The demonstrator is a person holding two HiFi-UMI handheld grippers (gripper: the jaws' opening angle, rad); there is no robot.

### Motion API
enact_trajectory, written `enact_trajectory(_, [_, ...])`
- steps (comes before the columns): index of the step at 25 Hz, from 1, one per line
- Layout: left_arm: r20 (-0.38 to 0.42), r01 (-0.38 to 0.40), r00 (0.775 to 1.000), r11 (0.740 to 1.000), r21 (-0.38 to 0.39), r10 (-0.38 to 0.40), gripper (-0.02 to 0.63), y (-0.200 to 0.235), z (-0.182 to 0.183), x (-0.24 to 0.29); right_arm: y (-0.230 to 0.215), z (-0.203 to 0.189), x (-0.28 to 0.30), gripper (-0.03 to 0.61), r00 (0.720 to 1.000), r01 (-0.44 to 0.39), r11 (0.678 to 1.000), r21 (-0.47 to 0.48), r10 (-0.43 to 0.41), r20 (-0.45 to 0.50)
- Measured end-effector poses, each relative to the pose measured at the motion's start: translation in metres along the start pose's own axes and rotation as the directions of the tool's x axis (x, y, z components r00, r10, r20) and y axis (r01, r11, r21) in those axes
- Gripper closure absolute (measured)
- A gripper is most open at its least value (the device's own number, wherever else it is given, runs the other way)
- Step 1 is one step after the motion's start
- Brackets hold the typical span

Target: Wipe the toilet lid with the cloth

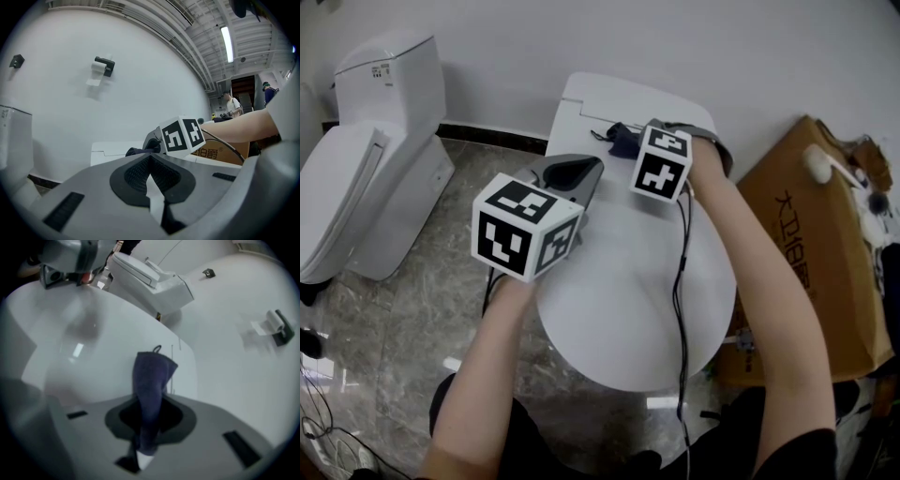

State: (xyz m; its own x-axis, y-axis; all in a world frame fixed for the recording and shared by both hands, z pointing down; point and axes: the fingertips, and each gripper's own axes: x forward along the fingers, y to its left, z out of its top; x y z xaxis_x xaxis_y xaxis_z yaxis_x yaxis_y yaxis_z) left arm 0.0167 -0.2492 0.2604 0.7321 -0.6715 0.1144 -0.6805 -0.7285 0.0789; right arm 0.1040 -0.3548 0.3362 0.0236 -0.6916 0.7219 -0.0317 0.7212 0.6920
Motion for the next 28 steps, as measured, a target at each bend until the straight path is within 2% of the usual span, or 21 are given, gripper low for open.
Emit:
enact_trajectory(8, [0.003,-0.006,1.0,1.0,-0.002,0.006,0.6,0.004,0.0,-0.001,0.017,0.001,-0.015,0.514,1.0,0.01,1.0,-0.012,-0.01,0.002])
enact_trajectory(12, [0.051,-0.069,0.996,0.998,0.015,0.068,0.601,0.027,0.007,-0.016,0.02,0.0,-0.017,0.514,1.0,0.021,1.0,-0.002,-0.021,0.009])
enact_trajectory(16, [0.098,-0.082,0.991,0.992,-0.097,0.091,0.601,0.058,0.004,-0.034,0.019,-0.002,-0.017,0.514,0.999,0.031,1.0,0.001,-0.031,0.006])
enact_trajectory(18, [0.092,-0.109,0.989,0.988,-0.113,0.12,0.601,0.072,-0.002,-0.04,0.019,-0.001,-0.017,0.514,0.999,0.035,0.999,-0.006,-0.035,0.002])
enact_trajectory(21, [0.092,-0.104,0.988,0.98,-0.169,0.12,0.601,0.079,-0.009,-0.041,0.023,0.0,-0.021,0.514,1.0,0.028,1.0,-0.012,-0.028,0.0])
enact_trajectory(25, [0.059,-0.113,0.991,0.985,-0.128,0.122,0.601,0.078,-0.017,-0.036,0.032,0.002,-0.028,0.514,1.0,0.011,1.0,-0.003,-0.011,0.012])
enact_trajectory(28, [0.05,-0.126,0.99,0.983,-0.135,0.134,0.601,0.082,-0.027,-0.034,0.04,0.001,-0.035,0.514,1.0,0.011,1.0,-0.011,-0.011,0.016])
